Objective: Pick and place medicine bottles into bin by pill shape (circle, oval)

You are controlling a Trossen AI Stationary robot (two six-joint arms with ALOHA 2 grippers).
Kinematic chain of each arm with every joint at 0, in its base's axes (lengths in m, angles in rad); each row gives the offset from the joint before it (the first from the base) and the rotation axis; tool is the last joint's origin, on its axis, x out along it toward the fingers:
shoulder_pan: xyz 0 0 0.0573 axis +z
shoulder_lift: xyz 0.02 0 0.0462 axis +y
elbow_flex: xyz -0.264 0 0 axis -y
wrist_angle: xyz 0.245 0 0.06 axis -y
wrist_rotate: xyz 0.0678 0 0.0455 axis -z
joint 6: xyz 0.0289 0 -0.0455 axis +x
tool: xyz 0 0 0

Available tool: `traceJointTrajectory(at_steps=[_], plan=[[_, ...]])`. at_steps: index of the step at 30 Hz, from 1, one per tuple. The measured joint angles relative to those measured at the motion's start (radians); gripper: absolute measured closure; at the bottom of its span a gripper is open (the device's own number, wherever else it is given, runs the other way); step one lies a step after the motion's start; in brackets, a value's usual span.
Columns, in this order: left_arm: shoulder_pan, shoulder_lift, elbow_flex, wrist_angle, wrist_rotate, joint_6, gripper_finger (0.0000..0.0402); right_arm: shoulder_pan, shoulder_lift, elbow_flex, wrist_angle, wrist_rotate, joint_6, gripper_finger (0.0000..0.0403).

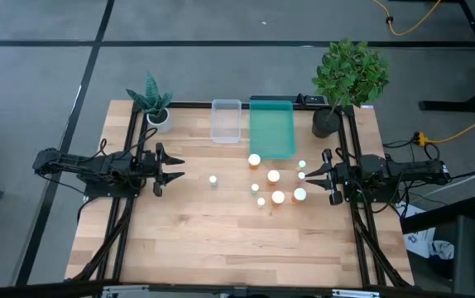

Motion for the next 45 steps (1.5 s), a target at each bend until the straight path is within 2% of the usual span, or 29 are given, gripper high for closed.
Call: traceJointTrajectory(at_steps=[4, 17, 22, 33, 41, 45], plan=[[0.000, 0.000, 0.000, 0.000, 0.000, 0.000, 0.0206, 0.000, 0.000, 0.000, 0.000, 0.001, -0.053, 0.0328], [0.000, 0.000, 0.000, 0.000, 0.000, 0.000, 0.0206, 0.000, 0.000, 0.000, 0.000, 0.000, -0.052, 0.0328], [0.000, 0.000, 0.000, 0.000, -0.002, 0.000, 0.0206, 0.000, 0.000, 0.000, 0.004, -0.001, 0.056, 0.0328], [0.000, 0.000, 0.000, 0.000, -0.002, 0.001, 0.0206, 0.000, 0.000, 0.000, 0.030, 0.001, 0.127, 0.0328], [0.000, 0.000, 0.000, 0.000, -0.001, 0.001, 0.0206, 0.000, 0.000, 0.000, 0.156, 0.033, -0.049, 0.0328], [0.000, 0.000, 0.000, 0.000, -0.001, 0.001, 0.0206, 0.000, 0.000, 0.000, 0.220, 0.094, -0.048, 0.0328]])
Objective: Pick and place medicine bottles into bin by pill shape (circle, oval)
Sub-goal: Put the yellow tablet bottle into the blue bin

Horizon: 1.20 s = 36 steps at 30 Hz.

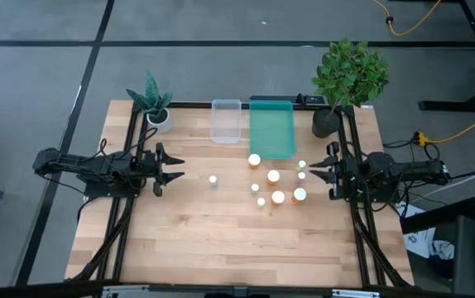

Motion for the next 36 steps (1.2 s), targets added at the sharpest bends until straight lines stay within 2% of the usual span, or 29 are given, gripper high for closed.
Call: traceJointTrajectory(at_steps=[6, 10, 15, 19, 23, 28, 32, 36], plan=[[0.000, 0.000, 0.000, -0.014, 0.000, -0.001, 0.0206, 0.000, 0.002, 0.010, 0.012, 0.157, 0.026, 0.0328], [0.000, 0.000, 0.000, -0.022, 0.000, 0.000, 0.0206, 0.000, 0.029, 0.058, 0.014, 0.167, 0.026, 0.0328], [0.000, 0.000, 0.000, -0.022, -0.019, 0.087, 0.0206, 0.000, 0.123, 0.158, 0.004, 0.169, 0.042, 0.0328], [0.000, 0.000, 0.000, -0.021, -0.036, 0.133, 0.0206, 0.000, 0.242, 0.260, -0.034, 0.262, 0.050, 0.0328], [0.000, 0.000, 0.000, -0.017, -0.066, 0.131, 0.0206, 0.000, 0.391, 0.377, -0.216, 0.390, 0.145, 0.0328], [0.000, 0.000, 0.000, -0.016, -0.074, 0.130, 0.0206, 0.000, 0.583, 0.578, -0.660, 0.548, 0.434, 0.0328], [0.000, 0.000, 0.000, -0.016, -0.074, 0.129, 0.0206, 0.001, 0.698, 0.708, -0.911, 0.559, 0.677, 0.0328], [0.000, 0.000, 0.000, -0.016, -0.074, 0.129, 0.0206, 0.004, 0.769, 0.742, -0.991, 0.519, 0.667, 0.0328]])
